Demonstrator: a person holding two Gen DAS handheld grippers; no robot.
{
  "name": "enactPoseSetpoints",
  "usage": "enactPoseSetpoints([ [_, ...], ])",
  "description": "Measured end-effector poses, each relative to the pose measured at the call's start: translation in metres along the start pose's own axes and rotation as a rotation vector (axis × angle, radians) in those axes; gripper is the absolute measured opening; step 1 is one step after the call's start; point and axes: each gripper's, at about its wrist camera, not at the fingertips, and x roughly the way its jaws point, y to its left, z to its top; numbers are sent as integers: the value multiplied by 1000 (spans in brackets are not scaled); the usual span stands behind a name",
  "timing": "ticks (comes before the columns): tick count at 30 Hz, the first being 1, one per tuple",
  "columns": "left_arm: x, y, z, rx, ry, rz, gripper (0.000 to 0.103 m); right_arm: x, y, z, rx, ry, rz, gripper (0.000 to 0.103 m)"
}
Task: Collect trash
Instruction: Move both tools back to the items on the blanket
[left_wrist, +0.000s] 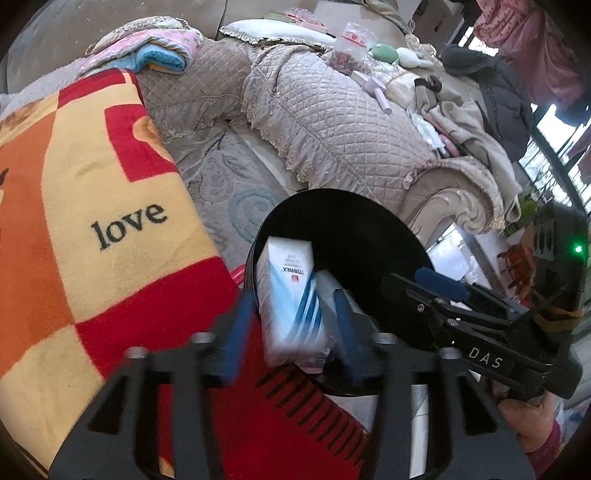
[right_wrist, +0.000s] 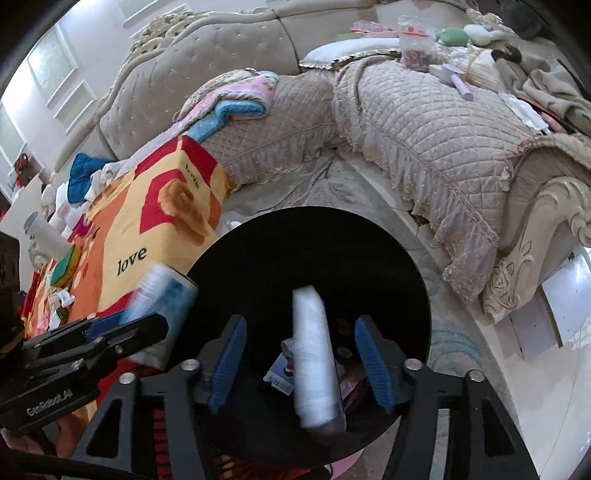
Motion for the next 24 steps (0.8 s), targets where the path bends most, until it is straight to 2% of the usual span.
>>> enactPoseSetpoints([
  [6,-4,2,-1,-11,-3,5,58,2,3,-3,2,16,4,64],
  [24,-36,38,-22,-11,-35,205,58,2,50,-9,-79,33,38,65],
])
